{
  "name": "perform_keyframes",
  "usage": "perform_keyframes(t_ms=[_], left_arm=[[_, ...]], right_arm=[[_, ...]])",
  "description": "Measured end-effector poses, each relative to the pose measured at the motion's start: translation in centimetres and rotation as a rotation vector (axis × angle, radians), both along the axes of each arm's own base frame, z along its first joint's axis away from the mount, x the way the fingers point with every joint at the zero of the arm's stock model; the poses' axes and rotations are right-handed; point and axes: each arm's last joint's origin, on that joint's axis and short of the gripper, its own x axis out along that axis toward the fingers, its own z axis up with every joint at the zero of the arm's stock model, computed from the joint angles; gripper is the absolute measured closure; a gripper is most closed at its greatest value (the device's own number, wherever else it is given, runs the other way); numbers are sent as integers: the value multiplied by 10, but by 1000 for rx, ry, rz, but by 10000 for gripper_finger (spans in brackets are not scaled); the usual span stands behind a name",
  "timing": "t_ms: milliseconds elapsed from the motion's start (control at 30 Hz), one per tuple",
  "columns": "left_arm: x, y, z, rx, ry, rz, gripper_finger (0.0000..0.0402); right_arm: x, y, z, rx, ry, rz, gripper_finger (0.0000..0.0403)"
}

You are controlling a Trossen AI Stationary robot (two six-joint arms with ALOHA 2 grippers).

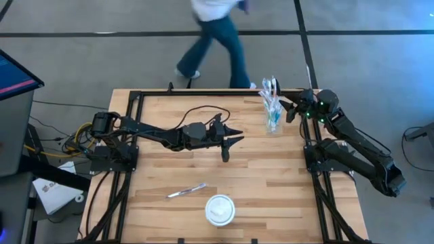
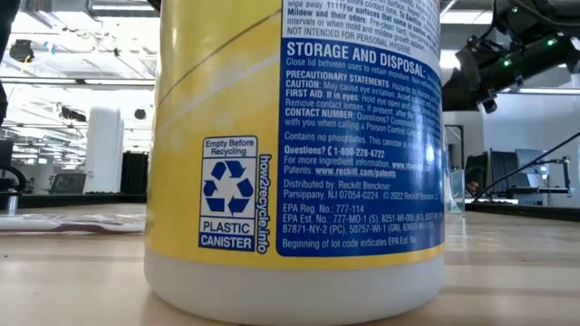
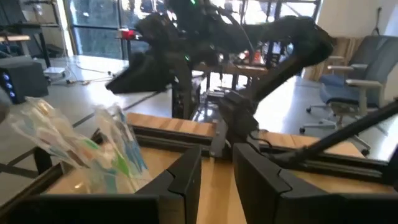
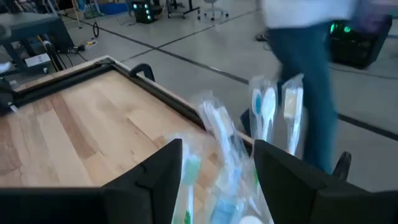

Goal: Pick & Place toothbrushing station
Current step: Put the purple toothbrush into the transparent organizer

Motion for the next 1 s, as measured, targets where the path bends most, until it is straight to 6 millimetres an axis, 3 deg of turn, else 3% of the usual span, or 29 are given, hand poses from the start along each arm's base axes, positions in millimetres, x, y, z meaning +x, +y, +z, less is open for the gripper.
perform_keyframes(t_ms=[167, 533, 1000], left_arm=[[-6, -14, 0, 4, 86, -38, 315], [-50, -50, 17, -68, 364, -116, 315], [-85, -83, -4, -255, 692, -63, 315]], right_arm=[[2, 4, 6, 20, 12, 33, 216], [18, 18, 10, 27, -14, 176, 230], [39, 49, 31, -25, -64, 442, 240]])
